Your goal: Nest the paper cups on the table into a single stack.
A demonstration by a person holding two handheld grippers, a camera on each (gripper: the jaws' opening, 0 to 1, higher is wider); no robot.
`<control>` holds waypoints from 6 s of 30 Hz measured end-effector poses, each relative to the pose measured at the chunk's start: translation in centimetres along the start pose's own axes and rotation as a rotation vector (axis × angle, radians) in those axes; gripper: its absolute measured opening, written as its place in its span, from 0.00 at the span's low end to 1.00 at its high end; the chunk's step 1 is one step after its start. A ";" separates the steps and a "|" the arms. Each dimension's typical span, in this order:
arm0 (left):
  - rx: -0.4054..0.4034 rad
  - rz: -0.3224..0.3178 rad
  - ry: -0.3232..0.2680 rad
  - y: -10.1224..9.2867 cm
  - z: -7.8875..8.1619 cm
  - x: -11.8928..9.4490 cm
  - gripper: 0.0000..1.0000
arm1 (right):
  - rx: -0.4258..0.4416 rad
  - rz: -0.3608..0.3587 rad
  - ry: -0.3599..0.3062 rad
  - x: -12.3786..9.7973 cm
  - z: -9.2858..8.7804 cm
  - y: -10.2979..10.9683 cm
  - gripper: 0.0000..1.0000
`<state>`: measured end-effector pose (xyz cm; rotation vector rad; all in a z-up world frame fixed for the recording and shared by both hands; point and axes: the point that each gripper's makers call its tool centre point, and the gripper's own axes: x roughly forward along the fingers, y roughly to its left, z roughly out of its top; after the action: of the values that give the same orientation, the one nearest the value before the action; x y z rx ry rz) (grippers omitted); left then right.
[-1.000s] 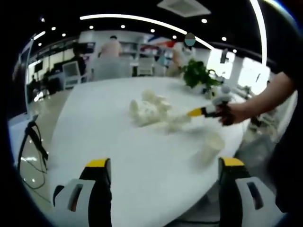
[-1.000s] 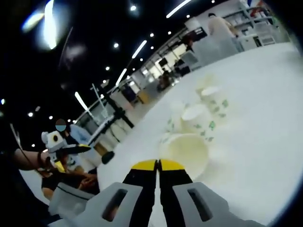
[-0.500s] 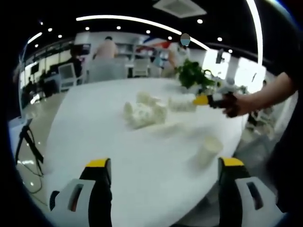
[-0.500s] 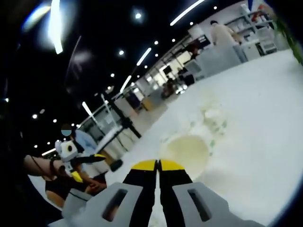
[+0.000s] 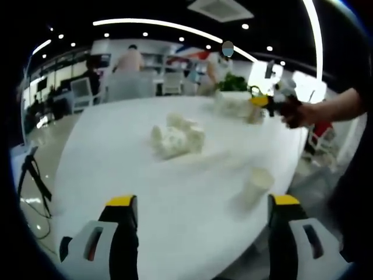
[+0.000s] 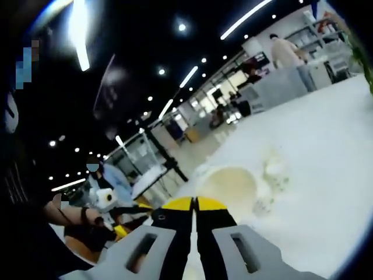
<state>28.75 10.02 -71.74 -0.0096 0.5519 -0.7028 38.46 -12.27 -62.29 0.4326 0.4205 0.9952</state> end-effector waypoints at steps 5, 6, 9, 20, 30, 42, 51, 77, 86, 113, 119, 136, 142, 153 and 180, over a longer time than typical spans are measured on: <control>-0.006 -0.004 -0.002 -0.3 -0.2 0.2 0.92 | -0.041 0.029 0.023 -0.6 1.1 1.8 0.00; -0.006 -0.005 -0.001 -0.4 -0.2 0.2 0.92 | -0.048 0.032 0.035 -0.7 1.1 2.0 0.00; -0.005 -0.007 -0.001 -0.4 -0.3 0.2 0.92 | -0.074 0.037 0.066 -1.2 1.5 2.3 0.00; -0.006 -0.018 0.001 -0.7 -0.5 0.7 0.92 | -0.132 0.006 0.238 -3.4 2.2 3.6 0.00; -0.004 -0.036 0.006 -1.1 -0.7 1.0 0.92 | -0.340 0.085 0.422 -3.6 1.1 7.3 0.00; -0.008 -0.045 -0.001 -1.2 -0.7 1.1 0.91 | -0.711 0.231 0.788 -4.1 -1.8 12.6 0.00; -0.017 -0.042 -0.008 -1.1 -0.9 1.0 0.91 | -1.128 0.317 1.023 -5.1 -5.3 12.3 0.00; -0.033 -0.039 -0.002 -0.9 -1.6 0.9 0.90 | -1.254 0.383 1.128 -4.3 -9.5 11.1 0.00; -0.038 -0.038 0.001 -0.9 -1.9 0.7 0.90 | -1.280 0.381 1.176 -3.7 -11.9 9.4 0.00; -0.048 -0.025 -0.007 -0.5 -2.1 0.3 0.91 | -1.297 0.409 1.276 -3.1 -17.0 6.1 0.00; -0.046 -0.022 -0.011 -0.4 -2.0 0.2 0.91 | -1.294 0.407 1.292 -2.9 -17.6 5.4 0.00; -0.053 -0.021 -0.004 -0.2 -2.5 -0.3 0.91 | -1.270 0.426 1.335 -2.7 -20.0 3.8 0.00; -0.055 -0.015 -0.005 0.1 -2.6 -0.3 0.91 | -1.276 0.431 1.334 -2.6 -20.5 3.6 0.00; -0.064 -0.017 -0.005 0.0 -2.8 -0.4 0.91 | -1.267 0.454 1.310 -2.6 -20.6 3.9 0.09; -0.029 -0.029 -0.021 -0.3 -0.9 -0.2 0.90 | -0.915 0.180 0.980 -3.9 -12.5 3.3 0.10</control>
<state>28.01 10.10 -72.36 -0.0518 0.5429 -0.7218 27.68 -12.17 -70.47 -0.9033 0.7332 1.4159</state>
